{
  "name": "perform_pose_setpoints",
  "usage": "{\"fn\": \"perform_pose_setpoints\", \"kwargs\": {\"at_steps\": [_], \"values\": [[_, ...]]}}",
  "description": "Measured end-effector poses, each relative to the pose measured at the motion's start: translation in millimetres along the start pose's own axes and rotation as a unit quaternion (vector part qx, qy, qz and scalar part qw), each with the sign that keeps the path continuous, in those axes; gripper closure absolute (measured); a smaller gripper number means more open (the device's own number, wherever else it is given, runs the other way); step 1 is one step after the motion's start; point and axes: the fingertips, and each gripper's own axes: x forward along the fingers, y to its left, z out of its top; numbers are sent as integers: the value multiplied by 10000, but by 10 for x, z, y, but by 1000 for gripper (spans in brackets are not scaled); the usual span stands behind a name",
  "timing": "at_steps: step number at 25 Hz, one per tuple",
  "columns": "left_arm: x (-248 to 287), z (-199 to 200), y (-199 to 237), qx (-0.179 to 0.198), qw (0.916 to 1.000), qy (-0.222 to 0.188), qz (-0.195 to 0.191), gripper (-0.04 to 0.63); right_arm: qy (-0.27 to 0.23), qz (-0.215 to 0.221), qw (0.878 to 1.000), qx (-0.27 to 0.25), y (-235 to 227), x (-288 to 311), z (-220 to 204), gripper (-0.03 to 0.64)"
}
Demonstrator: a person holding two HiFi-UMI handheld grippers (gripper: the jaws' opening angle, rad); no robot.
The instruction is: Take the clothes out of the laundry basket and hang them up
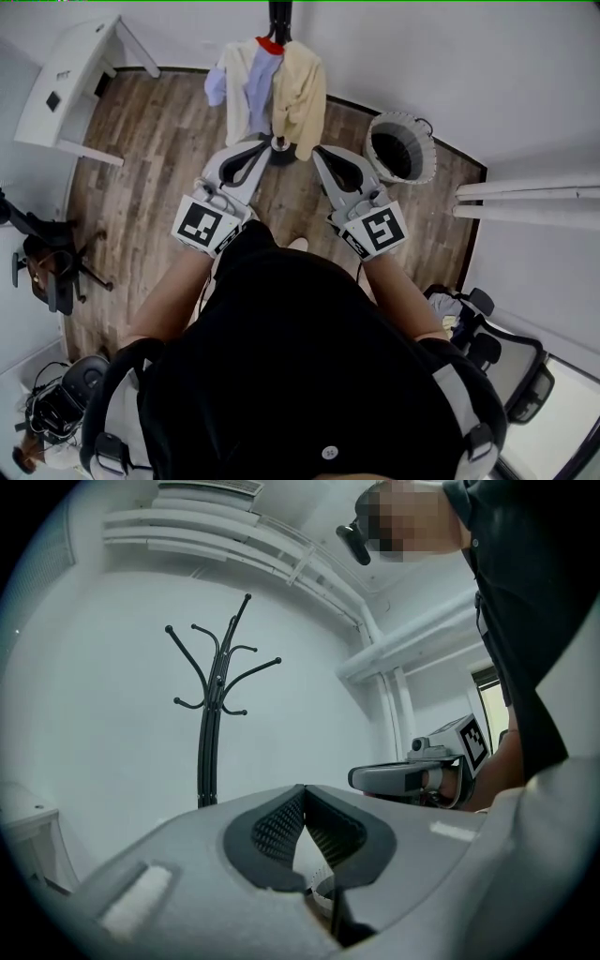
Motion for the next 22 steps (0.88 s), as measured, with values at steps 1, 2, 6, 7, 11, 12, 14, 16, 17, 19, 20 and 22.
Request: {"fn": "perform_pose_setpoints", "kwargs": {"at_steps": [1, 2, 6, 7, 11, 12, 14, 16, 17, 19, 20, 22], "values": [[6, 9, -14, -10, 10000, -1, -6, 597, -12, 18, 10000, 4, 2, -8, 20, 617], [13, 16, -26, -17, 10000, -4, -11, 597, -14, 36, 10000, -15, 6, -13, 34, 617], [14, 26, -59, -35, 10000, -9, -23, 597, -16, 43, 10000, -67, 18, -7, 57, 617], [7, 28, -66, -34, 10000, -3, -23, 597, -27, 40, 10000, -67, 23, -6, 65, 617], [-2, 52, -73, -35, 10000, -15, 19, 597, -75, 37, 10000, -37, 25, -11, 85, 617], [2, 53, -71, -42, 10000, -11, 34, 597, -82, 31, 10000, -27, 18, -13, 85, 617], [13, 46, -69, -56, 10000, 14, 57, 597, -93, 20, 10000, -12, 8, -17, 86, 615], [21, 41, -75, -68, 10000, 28, 61, 597, -103, 19, 9999, -11, 5, -23, 90, 615], [24, 40, -81, -74, 9999, 33, 62, 597, -99, 22, 9999, -16, 5, -28, 89, 617], [33, 30, -94, -85, 9999, 43, 61, 597, -75, 30, 10000, -20, 1, -41, 75, 615], [38, 21, -102, -94, 9999, 52, 56, 597, -65, 33, 10000, -15, -2, -51, 67, 615], [52, -3, -123, -110, 9999, 84, 40, 597, -64, 30, 10000, -5, -12, -73, 58, 615]]}}
